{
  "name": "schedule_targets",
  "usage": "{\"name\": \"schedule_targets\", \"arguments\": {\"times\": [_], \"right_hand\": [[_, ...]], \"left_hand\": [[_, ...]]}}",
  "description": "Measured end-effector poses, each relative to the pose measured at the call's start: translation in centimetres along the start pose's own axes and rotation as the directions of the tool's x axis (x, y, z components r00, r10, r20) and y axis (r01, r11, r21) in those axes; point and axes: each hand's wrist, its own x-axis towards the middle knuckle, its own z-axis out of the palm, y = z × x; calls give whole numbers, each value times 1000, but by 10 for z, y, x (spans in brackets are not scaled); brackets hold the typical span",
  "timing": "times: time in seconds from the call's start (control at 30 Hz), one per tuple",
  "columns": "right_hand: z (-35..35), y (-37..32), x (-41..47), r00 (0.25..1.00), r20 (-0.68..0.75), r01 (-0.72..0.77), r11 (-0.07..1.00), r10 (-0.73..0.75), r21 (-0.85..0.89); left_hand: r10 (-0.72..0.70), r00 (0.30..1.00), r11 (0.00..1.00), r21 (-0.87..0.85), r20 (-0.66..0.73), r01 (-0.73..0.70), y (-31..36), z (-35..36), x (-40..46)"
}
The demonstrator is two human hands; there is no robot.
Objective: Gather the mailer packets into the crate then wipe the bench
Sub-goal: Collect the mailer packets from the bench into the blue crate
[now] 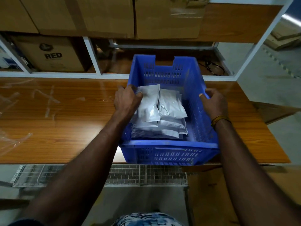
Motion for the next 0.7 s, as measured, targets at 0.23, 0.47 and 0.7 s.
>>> {"name": "schedule_targets", "arguments": {"times": [0.23, 0.47, 0.7], "right_hand": [[-4, -4, 7, 998, 59, 23, 993, -30, 115], [-3, -7, -32, 1000, -11, 29, 993, -28, 112], [-19, -3, -139, 980, -196, 52, 996, -37, 72]], "left_hand": [[28, 998, 991, -128, -49, -34, 3, -5, 0], [111, 991, 969, -214, -70, -124, -14, -14, -13], [236, 972, 901, -375, -1, -219, -59, -34, -46]]}}
